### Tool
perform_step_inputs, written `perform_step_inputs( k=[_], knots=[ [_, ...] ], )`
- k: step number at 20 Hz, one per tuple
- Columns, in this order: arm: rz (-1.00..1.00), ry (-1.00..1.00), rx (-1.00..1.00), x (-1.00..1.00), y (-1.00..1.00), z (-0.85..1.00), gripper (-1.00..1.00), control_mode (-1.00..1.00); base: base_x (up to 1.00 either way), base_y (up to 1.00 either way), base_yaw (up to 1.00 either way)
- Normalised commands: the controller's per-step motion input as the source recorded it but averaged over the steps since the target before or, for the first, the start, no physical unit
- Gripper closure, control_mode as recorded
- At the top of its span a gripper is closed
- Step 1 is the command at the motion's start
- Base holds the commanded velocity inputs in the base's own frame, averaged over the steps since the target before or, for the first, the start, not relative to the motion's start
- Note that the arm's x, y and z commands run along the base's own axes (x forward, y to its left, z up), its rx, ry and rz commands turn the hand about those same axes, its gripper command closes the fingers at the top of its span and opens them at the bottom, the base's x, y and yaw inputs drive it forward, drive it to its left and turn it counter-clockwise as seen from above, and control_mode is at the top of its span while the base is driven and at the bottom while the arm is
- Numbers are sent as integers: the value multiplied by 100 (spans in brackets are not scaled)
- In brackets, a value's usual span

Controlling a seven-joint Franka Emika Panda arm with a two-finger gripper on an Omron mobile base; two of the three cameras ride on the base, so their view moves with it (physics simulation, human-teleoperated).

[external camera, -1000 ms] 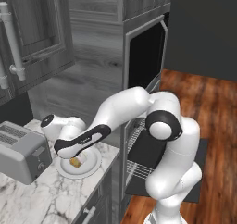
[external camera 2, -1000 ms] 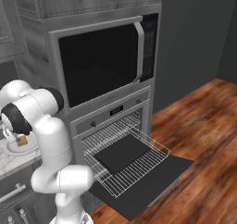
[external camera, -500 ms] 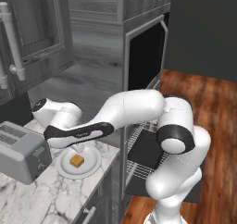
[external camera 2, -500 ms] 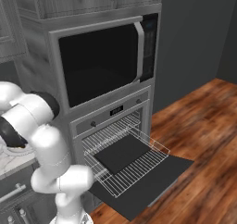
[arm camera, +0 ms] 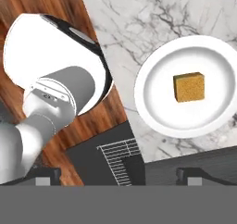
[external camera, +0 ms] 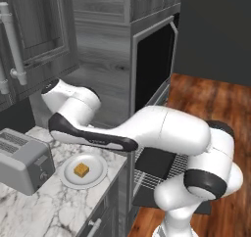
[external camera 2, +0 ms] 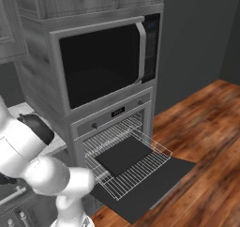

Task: Take the baked cake out of the oven and place it on the plate for cooling. Then close the oven door.

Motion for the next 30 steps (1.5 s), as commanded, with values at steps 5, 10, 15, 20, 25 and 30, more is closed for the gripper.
perform_step_inputs(
  k=[5, 10, 15, 20, 25, 30],
  knots=[
    [0, -12, 0, -41, -81, 45, -100, -100, 0, 0, 0],
    [0, -15, 0, -25, -88, 28, -100, -100, 0, 0, 0],
    [0, -6, 6, -18, -100, 37, -100, -100, 0, 0, 0],
    [0, 0, 20, -11, -100, 14, -100, -100, 0, 0, 0],
    [0, 11, 31, 20, -99, -7, -100, -100, 0, 0, 0],
    [-5, 27, 29, 62, -91, -32, -100, -100, 0, 0, 0]
  ],
)
